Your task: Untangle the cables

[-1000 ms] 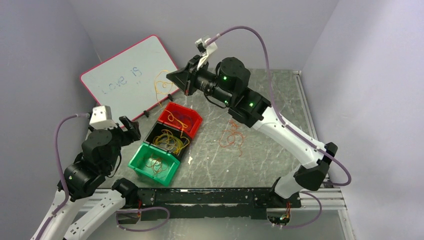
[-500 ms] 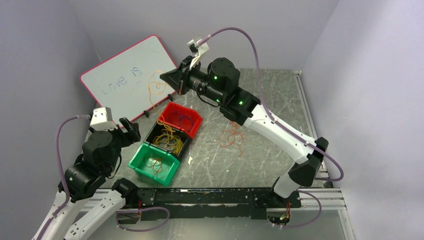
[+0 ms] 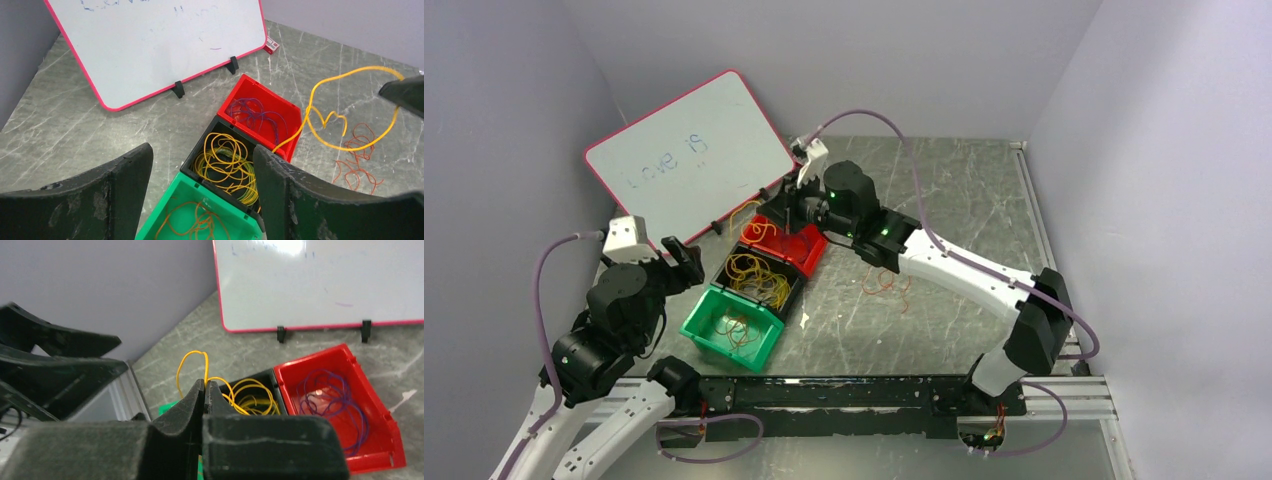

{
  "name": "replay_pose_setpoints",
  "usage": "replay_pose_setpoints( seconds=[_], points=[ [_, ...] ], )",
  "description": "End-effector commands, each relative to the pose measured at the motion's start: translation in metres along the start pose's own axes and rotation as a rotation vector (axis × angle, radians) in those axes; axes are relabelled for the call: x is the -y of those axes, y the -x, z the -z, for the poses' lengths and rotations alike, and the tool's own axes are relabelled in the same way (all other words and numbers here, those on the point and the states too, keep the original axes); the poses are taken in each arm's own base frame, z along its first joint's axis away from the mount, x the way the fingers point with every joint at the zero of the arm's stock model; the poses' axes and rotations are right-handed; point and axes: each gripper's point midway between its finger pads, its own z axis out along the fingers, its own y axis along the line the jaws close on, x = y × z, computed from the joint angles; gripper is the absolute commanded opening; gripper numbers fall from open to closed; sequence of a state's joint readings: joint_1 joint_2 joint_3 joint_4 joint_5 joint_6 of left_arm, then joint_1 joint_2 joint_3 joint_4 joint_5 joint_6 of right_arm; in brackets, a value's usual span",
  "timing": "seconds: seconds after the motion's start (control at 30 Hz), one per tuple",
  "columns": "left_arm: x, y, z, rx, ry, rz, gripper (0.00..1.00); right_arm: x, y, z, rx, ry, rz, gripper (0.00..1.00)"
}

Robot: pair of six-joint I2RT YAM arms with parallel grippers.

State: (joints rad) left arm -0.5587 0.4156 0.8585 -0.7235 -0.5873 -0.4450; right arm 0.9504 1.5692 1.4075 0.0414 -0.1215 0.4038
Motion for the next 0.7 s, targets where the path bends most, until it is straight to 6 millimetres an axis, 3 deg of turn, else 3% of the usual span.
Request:
replay_pose_setpoints(
  seconds=[0.0, 0.43, 0.67],
  points=[
    [0.001, 0.001, -0.003, 0.008, 0.001, -0.013, 0.77, 0.002, -0.006, 0.002, 0.014, 0.003, -0.015, 0.00],
    [0.003, -0.001, -0.005, -0.002, -0.004, -0.024, 0.77, 0.057, -0.075, -0.013, -0.147, -0.175, 0.047, 0.00],
    [0.006, -0.004, -0.008, -0.015, -0.016, -0.037, 0.77, 0.063, -0.121, -0.025, -0.279, -0.147, 0.065, 0.00]
  ],
)
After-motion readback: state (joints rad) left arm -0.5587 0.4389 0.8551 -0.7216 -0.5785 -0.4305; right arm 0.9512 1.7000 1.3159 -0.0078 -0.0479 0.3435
